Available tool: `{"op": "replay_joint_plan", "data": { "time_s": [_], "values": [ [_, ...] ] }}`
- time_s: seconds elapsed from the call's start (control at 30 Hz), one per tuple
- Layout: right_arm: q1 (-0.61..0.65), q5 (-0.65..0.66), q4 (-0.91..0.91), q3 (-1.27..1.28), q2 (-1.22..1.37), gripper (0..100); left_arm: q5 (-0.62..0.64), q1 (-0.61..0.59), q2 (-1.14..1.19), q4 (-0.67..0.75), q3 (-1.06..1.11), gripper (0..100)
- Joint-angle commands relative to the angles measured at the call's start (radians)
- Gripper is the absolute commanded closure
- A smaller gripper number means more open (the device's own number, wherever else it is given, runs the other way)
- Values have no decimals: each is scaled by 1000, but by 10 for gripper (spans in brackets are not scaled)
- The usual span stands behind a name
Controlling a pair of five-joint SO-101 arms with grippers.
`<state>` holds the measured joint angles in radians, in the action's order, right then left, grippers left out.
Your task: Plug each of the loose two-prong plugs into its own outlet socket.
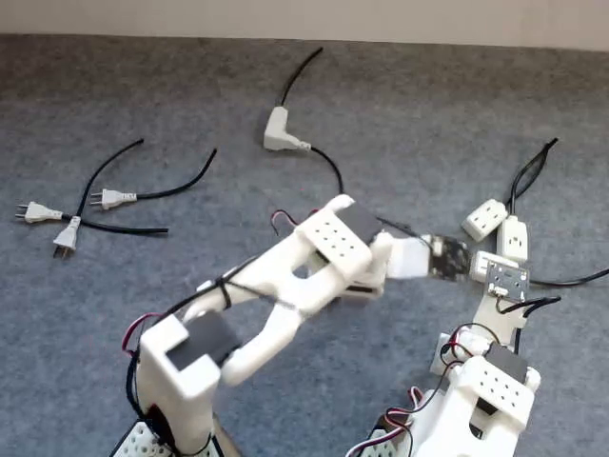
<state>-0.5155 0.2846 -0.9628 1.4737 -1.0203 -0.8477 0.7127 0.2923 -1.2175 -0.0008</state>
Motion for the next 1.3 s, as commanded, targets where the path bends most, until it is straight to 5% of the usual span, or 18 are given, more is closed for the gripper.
{"op": "replay_joint_plan", "data": {
  "time_s": [0.0, 0.43, 0.63, 0.83, 1.07, 1.27],
  "values": [
    [4, -9, 39, 1, 4, 991, 0, -84, 68, 66, 1, 790],
    [39, -9, 39, 15, 4, 991, 0, -209, 99, 75, -36, 794],
    [35, -9, 39, 16, 4, 991, 5, -209, 104, 176, -24, 999],
    [35, -9, 39, 16, 4, 991, 5, -232, 136, 310, -36, 994],
    [36, -9, 39, 16, 4, 991, 5, -401, 163, 644, -125, 993],
    [42, -9, 39, 16, 4, 991, 0, -545, 355, 646, -438, 993]
  ]
}}
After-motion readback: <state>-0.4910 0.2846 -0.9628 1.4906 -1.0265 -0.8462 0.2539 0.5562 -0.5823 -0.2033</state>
